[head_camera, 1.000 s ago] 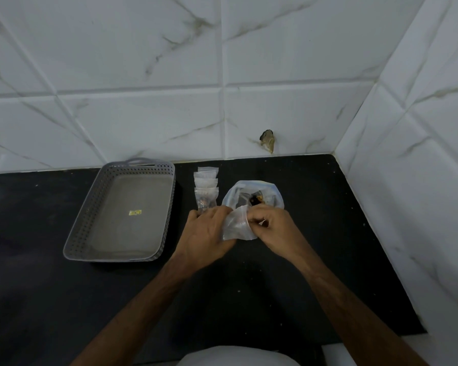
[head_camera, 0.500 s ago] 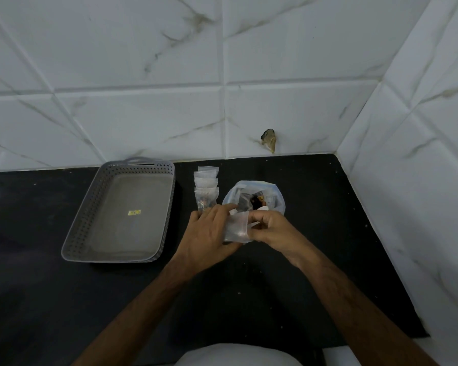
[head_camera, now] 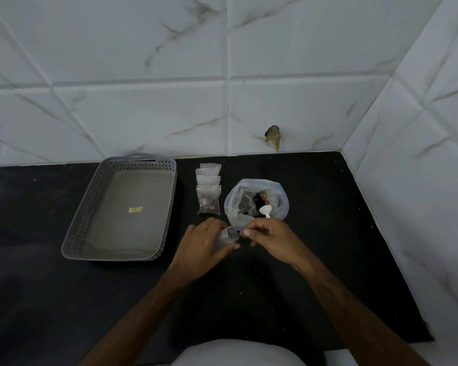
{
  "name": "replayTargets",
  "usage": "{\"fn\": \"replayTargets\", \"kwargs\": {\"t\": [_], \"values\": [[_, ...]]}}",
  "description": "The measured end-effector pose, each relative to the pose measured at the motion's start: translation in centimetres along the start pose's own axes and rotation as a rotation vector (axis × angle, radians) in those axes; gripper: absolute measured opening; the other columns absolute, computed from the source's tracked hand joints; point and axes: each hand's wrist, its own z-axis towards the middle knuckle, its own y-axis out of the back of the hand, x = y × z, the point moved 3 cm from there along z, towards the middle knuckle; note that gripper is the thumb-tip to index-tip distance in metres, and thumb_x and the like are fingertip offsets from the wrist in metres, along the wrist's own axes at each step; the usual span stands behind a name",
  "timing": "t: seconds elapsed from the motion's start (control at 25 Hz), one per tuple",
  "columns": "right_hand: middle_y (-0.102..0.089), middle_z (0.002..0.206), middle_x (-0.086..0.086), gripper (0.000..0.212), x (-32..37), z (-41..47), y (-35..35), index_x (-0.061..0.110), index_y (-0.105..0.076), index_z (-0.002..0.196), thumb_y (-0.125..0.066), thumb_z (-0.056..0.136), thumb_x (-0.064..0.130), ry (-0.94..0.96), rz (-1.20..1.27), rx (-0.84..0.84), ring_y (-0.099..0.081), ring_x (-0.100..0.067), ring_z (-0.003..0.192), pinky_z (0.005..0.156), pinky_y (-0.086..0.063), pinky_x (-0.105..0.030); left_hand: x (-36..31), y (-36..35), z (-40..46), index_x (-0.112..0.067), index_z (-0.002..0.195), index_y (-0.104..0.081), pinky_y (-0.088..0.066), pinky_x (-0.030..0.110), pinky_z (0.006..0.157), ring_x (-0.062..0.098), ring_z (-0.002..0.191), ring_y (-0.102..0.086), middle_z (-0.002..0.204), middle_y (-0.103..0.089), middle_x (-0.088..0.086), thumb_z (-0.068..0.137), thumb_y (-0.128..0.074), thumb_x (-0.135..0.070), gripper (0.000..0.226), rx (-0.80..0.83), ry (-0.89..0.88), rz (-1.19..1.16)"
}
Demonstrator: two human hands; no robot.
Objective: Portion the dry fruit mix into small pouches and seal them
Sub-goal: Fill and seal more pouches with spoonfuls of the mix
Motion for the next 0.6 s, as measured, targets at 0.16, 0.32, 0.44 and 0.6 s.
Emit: {"fn": "replayTargets", "kwargs": {"t": [0.16, 0.32, 0.44, 0.6], "values": [[-0.066, 0.104, 0.012, 0.008, -3.1, 0.5, 3.3, 0.027, -0.069, 0.1, -0.068, 0.094, 0.022, -0.105, -0.266, -0.242, -0.064, -0.003, 0.094, 0.085, -0.051, -0.023, 3.1, -2.8, -2.0, -0.03, 0.128, -0.048, -0.046, 0.031, 0.089, 0.008, 0.108, -0.053, 0.124, -0.052, -0.011, 0.082, -0.046, -0.077, 0.066, 0.168, 0.135, 0.008], [-0.061, 0.104, 0.007, 0.014, -5.6, 0.9, 4.8, 0.029, -0.064, 0.094, -0.075, 0.088, 0.024, -0.201, -0.324, -0.349, -0.062, -0.005, 0.091, 0.083, -0.054, -0.03, 4.7, -4.8, -2.7, -0.028, 0.131, -0.048, -0.043, 0.031, 0.09, 0.014, 0.113, -0.05, 0.128, -0.049, -0.006, 0.085, -0.06, -0.067, 0.062, 0.203, 0.253, 0.053], [-0.063, 0.099, 0.007, 0.019, -6.7, 1.3, 4.7, 0.03, -0.06, 0.092, -0.077, 0.086, 0.038, -0.26, -0.354, -0.345, -0.062, -0.007, 0.086, 0.079, -0.056, -0.035, 4.9, -5.4, -2.4, -0.028, 0.132, -0.048, -0.04, 0.034, 0.094, 0.017, 0.119, -0.047, 0.131, -0.047, -0.004, 0.085, -0.062, -0.066, 0.062, 0.203, 0.32, 0.111], [-0.068, 0.093, 0.007, 0.03, -7.4, 2.2, 4.5, 0.028, -0.057, 0.096, -0.073, 0.086, 0.05, -0.337, -0.236, -0.338, -0.068, -0.012, 0.083, 0.076, -0.058, -0.037, 5.0, -5.7, -2.0, -0.029, 0.136, -0.043, -0.037, 0.038, 0.1, 0.018, 0.125, -0.042, 0.136, -0.043, -0.004, 0.084, -0.058, -0.07, 0.067, 0.262, 0.358, 0.187]]}}
